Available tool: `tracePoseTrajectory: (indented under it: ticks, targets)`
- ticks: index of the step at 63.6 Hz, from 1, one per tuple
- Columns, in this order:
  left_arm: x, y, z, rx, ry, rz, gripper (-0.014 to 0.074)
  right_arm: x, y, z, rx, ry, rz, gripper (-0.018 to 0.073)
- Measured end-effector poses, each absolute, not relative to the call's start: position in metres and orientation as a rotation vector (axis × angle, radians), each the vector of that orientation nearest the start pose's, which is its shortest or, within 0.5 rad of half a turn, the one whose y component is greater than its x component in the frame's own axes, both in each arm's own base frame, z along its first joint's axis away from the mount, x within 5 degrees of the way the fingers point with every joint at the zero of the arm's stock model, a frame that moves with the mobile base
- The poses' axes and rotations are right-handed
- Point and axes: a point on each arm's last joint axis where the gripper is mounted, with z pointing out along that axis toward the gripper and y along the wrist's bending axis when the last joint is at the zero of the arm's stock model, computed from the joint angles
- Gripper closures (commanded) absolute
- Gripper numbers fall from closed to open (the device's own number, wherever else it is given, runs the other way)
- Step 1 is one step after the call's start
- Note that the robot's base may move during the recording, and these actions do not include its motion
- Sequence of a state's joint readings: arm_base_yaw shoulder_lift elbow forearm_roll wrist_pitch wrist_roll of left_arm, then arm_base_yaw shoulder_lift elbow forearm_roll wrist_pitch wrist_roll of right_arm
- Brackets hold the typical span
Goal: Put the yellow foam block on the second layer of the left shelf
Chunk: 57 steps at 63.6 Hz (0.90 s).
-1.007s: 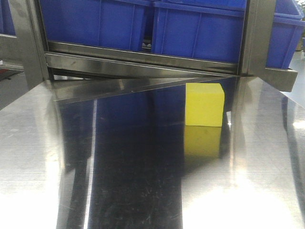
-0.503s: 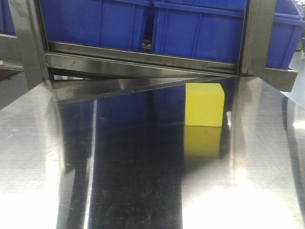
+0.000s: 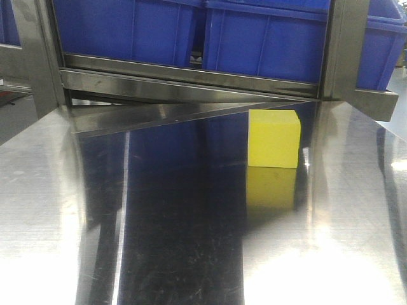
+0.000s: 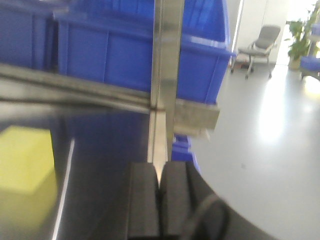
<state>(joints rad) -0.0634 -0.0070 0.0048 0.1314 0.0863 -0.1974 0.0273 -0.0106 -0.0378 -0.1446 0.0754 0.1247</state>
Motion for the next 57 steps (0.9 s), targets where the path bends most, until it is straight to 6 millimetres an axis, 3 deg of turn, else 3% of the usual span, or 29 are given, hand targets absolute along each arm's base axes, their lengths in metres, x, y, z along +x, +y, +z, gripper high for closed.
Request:
tracePoseTrajectory:
  ticks: [12,24,29,37,43,57]
  targets:
    - [0.056,-0.003,0.204,-0.011,1.568,-0.093,0.0460,0.046,0.000,0.287,-0.020,1.391,-0.001,0.0503]
    - [0.056,-0.003,0.204,-0.011,1.568,-0.093,0.0460,0.072,-0.001,0.328,-0.011,1.525,-0.011,0.0490]
    - [0.056,-0.003,0.204,-0.011,1.568,-0.093,0.0460,0.090,-0.001,0.334,-0.004,1.638,-0.017,0.0409]
    - [0.056,-0.003,0.204,-0.011,1.568,-0.093,0.0460,0.116,0.001,0.342,-0.010,1.787,-0.018,0.0100]
    - [0.056,-0.003,0.204,-0.011,1.568,-0.093,0.0460,0.135,0.004,0.344,-0.026,1.892,-0.010,-0.0081]
    - [0.056,-0.003,0.204,-0.011,1.568,-0.093,0.0460,0.183,0.026,0.361,-0.128,2.119,0.031,-0.0064]
